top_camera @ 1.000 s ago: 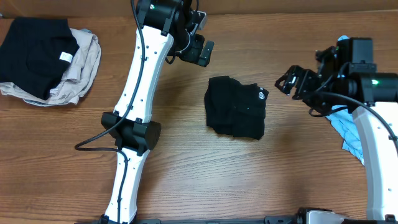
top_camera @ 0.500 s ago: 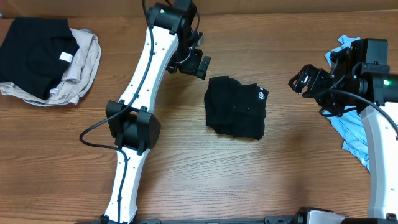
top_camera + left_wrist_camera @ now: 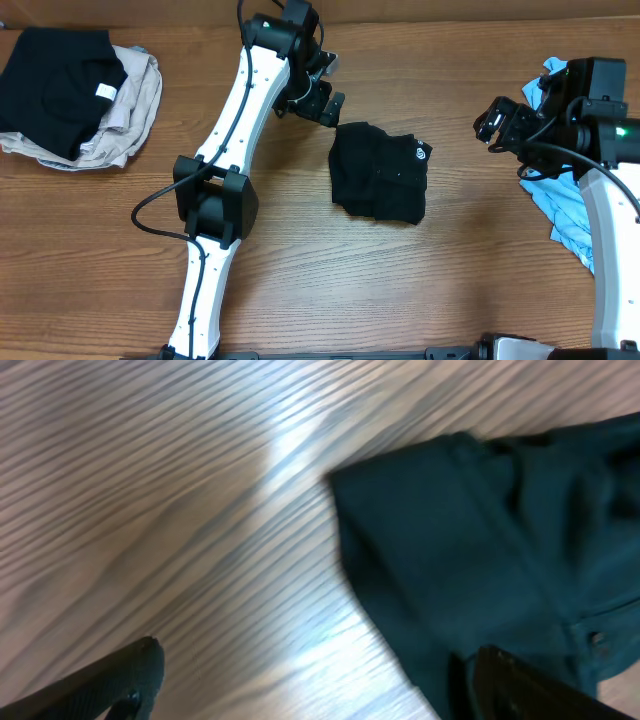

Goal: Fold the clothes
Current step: 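Move the left gripper to the folded black bundle and grasp it, then carry the bundle with the left gripper onto the left garment stack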

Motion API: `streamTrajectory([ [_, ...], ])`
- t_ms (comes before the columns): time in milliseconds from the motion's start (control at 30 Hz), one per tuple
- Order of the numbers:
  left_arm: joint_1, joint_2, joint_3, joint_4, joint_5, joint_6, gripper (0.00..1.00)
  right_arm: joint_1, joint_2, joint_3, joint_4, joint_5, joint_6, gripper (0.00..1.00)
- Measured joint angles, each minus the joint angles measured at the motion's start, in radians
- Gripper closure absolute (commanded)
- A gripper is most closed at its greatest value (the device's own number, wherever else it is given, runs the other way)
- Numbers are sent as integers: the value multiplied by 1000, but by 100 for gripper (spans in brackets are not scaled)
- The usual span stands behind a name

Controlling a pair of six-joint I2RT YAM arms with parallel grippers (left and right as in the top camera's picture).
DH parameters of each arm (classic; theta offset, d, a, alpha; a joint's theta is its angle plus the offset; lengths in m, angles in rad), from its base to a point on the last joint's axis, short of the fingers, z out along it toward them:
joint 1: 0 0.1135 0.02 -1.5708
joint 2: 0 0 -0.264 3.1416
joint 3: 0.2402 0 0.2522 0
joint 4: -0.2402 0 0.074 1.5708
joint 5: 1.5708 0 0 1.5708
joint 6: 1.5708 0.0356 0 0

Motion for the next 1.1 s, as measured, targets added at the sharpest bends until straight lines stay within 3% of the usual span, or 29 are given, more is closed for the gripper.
streamTrajectory([
  [267, -15, 2, -196, 106, 172, 24, 0, 0, 51, 0, 7, 16, 0, 0],
  [500, -98, 2, -221, 120, 240, -18, 0, 0, 61, 0, 15, 23, 0, 0],
  [800, -252, 2, -308, 180, 60, -232, 0, 0, 61, 0, 11, 23, 0, 0],
  [1100, -262, 1, -327, 236, 23, -335, 0, 0, 61, 0, 11, 26, 0, 0],
])
